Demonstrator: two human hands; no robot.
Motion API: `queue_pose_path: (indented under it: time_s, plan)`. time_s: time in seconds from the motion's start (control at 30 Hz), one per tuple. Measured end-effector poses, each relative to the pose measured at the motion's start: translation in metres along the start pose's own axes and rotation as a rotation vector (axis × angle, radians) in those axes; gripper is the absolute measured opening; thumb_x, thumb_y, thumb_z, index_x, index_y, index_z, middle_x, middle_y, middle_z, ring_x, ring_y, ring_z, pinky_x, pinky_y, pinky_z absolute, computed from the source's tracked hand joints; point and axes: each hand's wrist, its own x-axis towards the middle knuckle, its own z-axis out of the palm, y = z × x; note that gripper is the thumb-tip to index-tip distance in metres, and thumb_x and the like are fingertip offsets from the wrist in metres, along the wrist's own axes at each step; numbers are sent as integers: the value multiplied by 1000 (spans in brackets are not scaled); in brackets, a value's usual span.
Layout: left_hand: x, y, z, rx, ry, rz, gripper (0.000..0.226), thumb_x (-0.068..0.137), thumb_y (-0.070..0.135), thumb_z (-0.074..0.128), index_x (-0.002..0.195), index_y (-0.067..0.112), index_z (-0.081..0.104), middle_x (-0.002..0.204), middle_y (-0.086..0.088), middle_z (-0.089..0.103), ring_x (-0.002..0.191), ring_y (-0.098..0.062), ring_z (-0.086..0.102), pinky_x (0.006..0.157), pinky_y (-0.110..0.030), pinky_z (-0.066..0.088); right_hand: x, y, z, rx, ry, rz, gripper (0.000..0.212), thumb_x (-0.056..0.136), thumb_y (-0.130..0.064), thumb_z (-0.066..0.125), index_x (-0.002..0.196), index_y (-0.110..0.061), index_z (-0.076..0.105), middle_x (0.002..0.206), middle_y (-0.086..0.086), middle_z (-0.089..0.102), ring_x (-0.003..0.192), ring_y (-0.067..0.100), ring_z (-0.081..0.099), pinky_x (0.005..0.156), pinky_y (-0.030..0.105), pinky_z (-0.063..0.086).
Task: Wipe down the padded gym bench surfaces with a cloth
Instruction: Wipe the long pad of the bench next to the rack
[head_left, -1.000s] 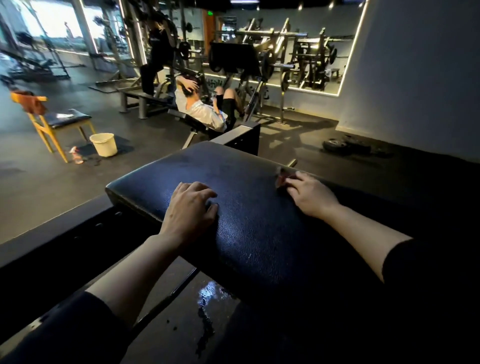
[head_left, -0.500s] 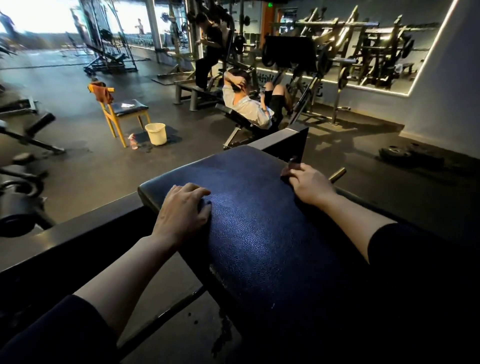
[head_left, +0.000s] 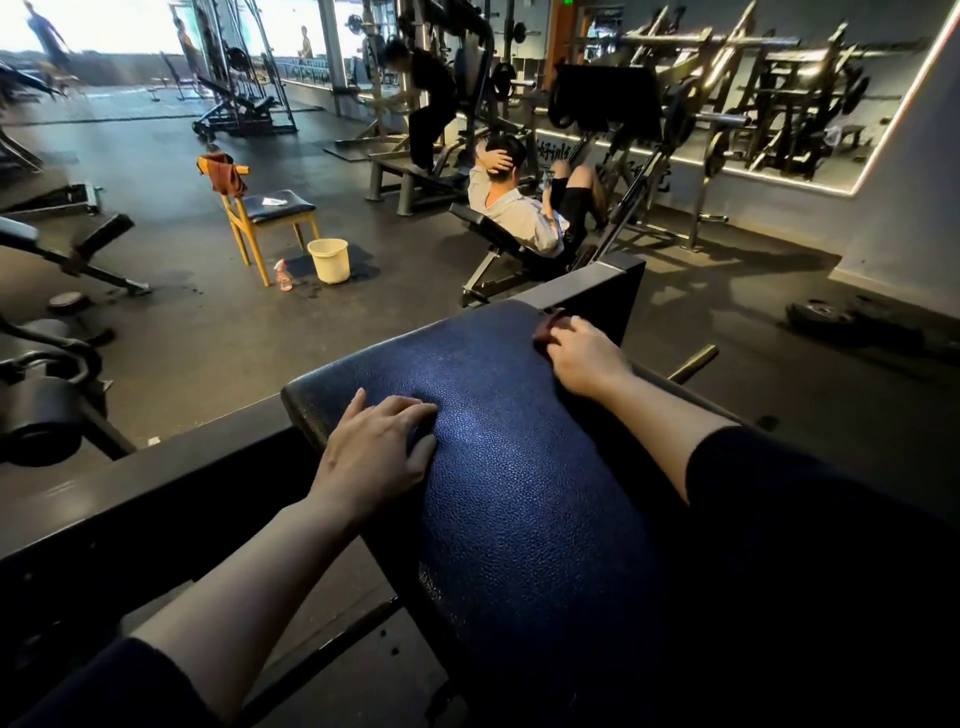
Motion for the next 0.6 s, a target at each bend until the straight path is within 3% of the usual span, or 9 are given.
queue_pose_path:
  time_s: [0.1,0.23,0.33,0.47,0.6]
  plan:
    - [1,-2,2,-21,0,-27,46,91,45,43,132,29,53,135,9,53,126,-9,48,119,-32,1,19,-22,-2,19,-24,44,37,99,-30,36,131,-23,53,140,9,43,129,29,40,106,32,32]
    - [4,-1,-5,-23,-5,-32,42,91,38,53,132,29,52,137,8,52,129,-8,45,117,-31,1,-1,-100,2,53,-179,-246,40,103,-30,34,142,-25,44,155,-2,28,141,20,25,111,30,20]
    - [-7,0,-10,-98,19,-24,39,91,35,56,129,24,57,136,3,55,128,-13,46,116,-32,4,-30,-114,3,116,-244,-332,38,101,-32,41,138,-31,48,155,-6,27,141,20,26,114,39,25]
    - [-44,5,-7,-218,283,69,23,85,26,63,105,17,71,115,0,68,112,-20,60,113,-36,20,-60,-80,-4,141,-196,-276,36,99,-27,47,135,-26,54,154,-5,31,140,18,30,115,32,23]
    - [-87,20,-5,-316,345,168,20,81,27,66,98,19,73,103,2,69,97,-22,59,99,-30,35,-103,-67,-8,111,-129,-179,36,98,-28,49,134,-26,54,153,-5,32,140,17,31,113,28,22]
